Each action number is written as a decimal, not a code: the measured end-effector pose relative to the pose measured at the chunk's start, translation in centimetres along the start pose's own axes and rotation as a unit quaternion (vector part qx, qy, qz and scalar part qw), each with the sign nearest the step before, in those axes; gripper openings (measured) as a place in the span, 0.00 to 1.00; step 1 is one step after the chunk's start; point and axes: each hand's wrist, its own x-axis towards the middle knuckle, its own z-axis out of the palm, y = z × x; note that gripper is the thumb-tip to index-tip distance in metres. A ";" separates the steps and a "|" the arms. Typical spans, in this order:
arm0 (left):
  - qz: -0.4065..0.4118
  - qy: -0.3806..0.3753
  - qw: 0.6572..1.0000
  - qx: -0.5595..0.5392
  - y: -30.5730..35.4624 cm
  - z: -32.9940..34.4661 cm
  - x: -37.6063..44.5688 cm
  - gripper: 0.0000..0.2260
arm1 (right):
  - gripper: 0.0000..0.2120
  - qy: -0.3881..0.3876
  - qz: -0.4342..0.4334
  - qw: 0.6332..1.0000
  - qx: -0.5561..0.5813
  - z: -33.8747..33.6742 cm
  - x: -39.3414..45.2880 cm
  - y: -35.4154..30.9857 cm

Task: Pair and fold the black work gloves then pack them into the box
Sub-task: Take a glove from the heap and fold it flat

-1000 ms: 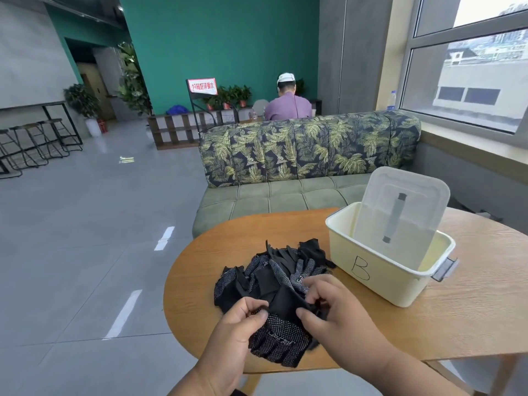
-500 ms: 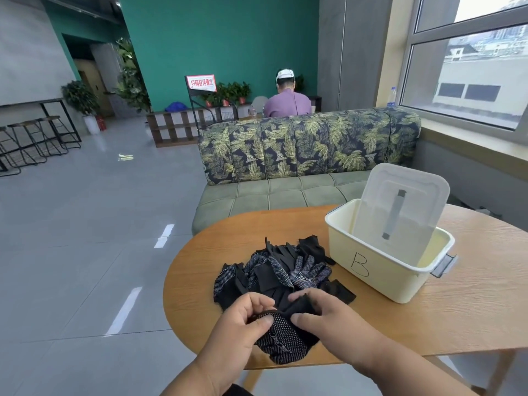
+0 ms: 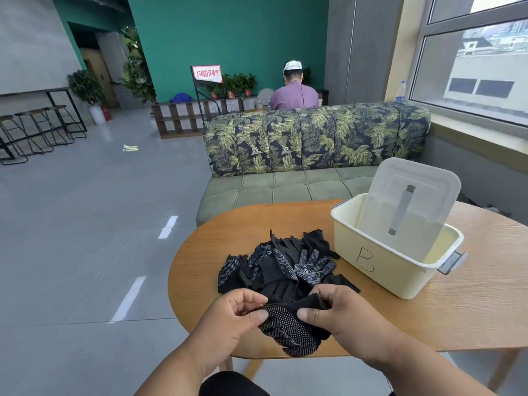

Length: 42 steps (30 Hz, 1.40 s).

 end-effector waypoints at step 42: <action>0.027 0.058 0.998 0.003 2.1 -4.4 1.0 0.13 | 0.09 0.054 0.046 0.988 0.134 1.2 3.9 0.9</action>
